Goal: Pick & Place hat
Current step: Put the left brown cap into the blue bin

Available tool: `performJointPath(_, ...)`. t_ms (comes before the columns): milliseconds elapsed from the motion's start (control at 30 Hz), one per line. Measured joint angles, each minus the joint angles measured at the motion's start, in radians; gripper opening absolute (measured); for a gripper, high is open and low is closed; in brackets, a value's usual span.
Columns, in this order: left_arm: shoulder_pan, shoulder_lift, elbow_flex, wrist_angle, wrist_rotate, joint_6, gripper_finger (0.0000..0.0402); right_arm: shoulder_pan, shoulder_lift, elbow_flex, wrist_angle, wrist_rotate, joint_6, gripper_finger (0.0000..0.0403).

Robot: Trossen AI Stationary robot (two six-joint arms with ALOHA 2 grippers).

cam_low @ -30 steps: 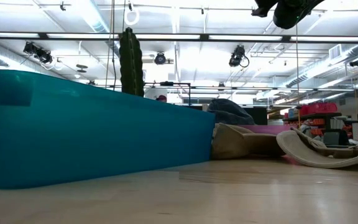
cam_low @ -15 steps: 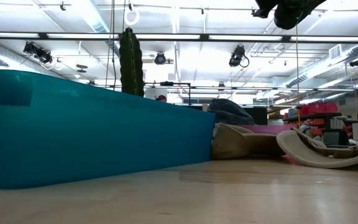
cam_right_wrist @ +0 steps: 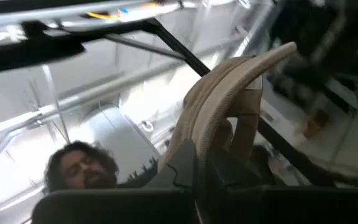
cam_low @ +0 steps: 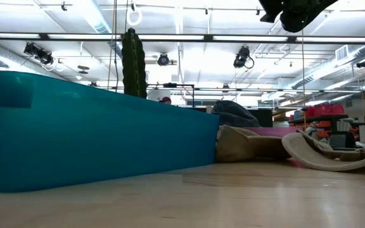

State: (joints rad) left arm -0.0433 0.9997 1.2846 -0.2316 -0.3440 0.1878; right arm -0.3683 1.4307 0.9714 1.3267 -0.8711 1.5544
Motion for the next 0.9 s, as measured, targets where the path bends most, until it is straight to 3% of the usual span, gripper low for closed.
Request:
performJointPath(167, 0.000, -0.070, 0.000, -0.063, -0.046, -0.068, 0.0244, -0.005, 0.000, 0.000, -0.195, -0.062, -0.086, 0.0006)
performJointPath(433, 0.000, -0.121, 0.000, -0.093, -0.116, -0.132, 0.0236, 0.030, 0.000, 0.000, -0.654, -0.075, -0.399, 0.0006)
performJointPath(900, 0.001, -0.076, 0.000, -0.095, -0.134, -0.116, 0.0236, 0.119, 0.001, 0.000, -1.008, 0.142, -0.679, 0.0006)
